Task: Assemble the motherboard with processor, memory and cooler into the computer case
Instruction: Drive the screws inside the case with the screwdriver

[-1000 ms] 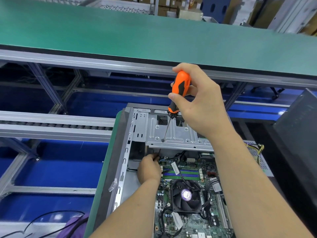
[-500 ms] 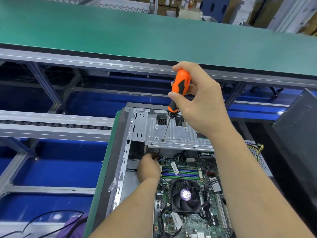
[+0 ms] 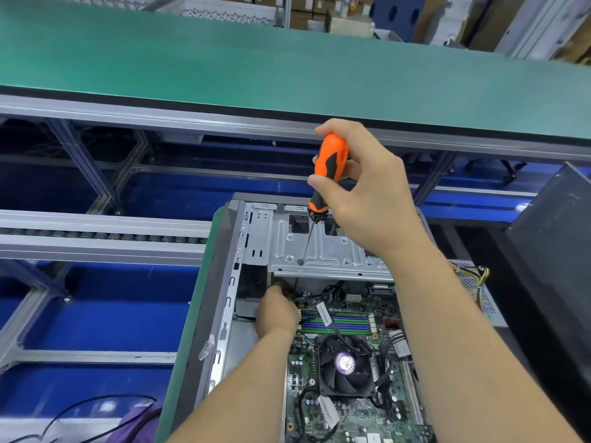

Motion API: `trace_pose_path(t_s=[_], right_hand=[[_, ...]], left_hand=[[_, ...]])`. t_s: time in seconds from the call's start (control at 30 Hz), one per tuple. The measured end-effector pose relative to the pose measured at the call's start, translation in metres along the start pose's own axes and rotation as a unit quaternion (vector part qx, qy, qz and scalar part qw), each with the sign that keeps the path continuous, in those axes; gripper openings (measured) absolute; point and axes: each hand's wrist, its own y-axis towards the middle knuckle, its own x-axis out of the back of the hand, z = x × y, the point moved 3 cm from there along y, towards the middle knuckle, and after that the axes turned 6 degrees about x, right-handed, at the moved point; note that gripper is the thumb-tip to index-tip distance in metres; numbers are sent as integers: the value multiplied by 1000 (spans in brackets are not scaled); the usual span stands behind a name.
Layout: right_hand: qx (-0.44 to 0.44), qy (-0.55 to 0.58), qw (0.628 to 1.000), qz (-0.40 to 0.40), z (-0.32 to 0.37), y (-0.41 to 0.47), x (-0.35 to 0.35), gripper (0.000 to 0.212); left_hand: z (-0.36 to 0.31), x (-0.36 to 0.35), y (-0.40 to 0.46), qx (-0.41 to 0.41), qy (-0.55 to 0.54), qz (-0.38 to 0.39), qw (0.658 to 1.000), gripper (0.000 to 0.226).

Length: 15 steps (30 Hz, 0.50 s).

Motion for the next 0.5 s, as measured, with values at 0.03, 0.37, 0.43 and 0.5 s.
trace_pose_path(t_s=[0.03, 0.37, 0.43, 0.5], right_hand=[[-1, 0, 1000, 0, 0, 0, -1, 44], [-7, -7, 1000, -9, 0, -1, 1, 44], [-9, -4, 1000, -13, -1, -2, 2, 44], [-11, -4, 1000, -15, -2, -2, 3, 44]], left_hand=[[0, 0, 0, 1, 0, 0, 1000, 25], [-3, 2, -1, -24, 50, 0, 998, 29], [-3, 3, -4, -39, 77, -15, 996, 23], [-4, 3, -8, -56, 97, -27, 993, 21]])
